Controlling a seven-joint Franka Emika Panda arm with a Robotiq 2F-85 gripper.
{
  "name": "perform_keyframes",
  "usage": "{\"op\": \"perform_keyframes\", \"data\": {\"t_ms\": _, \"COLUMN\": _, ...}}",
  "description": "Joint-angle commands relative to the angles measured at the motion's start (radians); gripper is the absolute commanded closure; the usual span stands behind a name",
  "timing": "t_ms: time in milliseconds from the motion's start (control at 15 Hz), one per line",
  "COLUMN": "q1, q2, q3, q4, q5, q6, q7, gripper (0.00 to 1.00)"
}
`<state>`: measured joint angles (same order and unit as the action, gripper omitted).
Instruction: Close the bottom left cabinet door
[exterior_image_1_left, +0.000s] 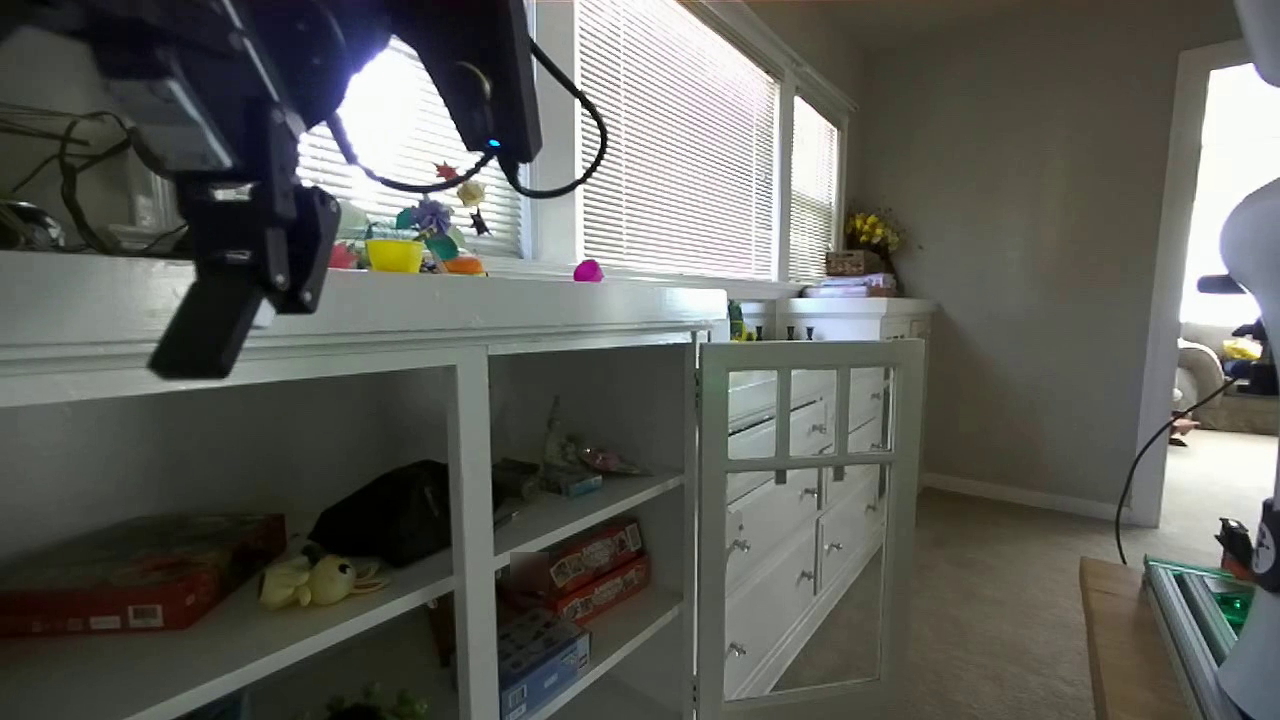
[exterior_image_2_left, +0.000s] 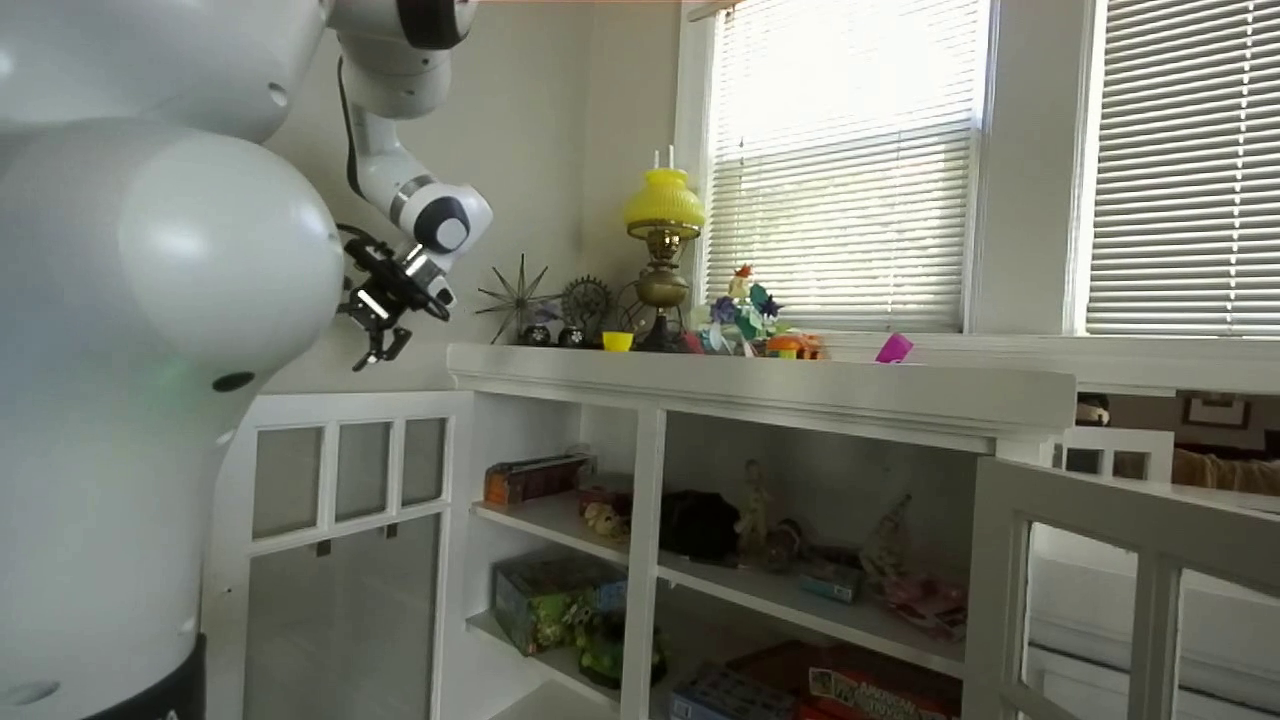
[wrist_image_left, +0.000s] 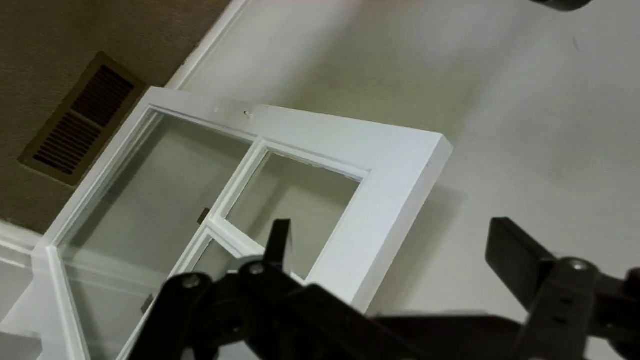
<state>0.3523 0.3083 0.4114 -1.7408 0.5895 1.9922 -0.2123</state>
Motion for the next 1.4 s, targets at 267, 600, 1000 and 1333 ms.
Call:
{"op": "perform_keyframes", "data": {"t_ms": 267, "q1": 0.089, "q2": 0.082, "q3": 0.032, "q4": -0.052, "q5": 0.055, "q6": 0.212, "q7": 0.144, "gripper": 0.0}}
{"op": "perform_keyframes", "data": {"t_ms": 600, "q1": 0.109, "q2": 0.089, "q3": 0.035, "q4": -0.054, "q5": 0.027, "q6": 0.297, "q7": 0.173, "gripper": 0.0}}
{"op": "perform_keyframes", "data": {"t_ms": 1000, "q1": 0.142, "q2": 0.121, "q3": 0.033, "q4": -0.022, "q5": -0.013, "q6": 0.374, "q7": 0.213, "gripper": 0.0}}
{"op": "perform_keyframes", "data": {"t_ms": 1333, "q1": 0.164, "q2": 0.144, "q3": 0.027, "q4": -0.004, "q5": -0.068, "q6": 0.382, "q7": 0.251, "gripper": 0.0}}
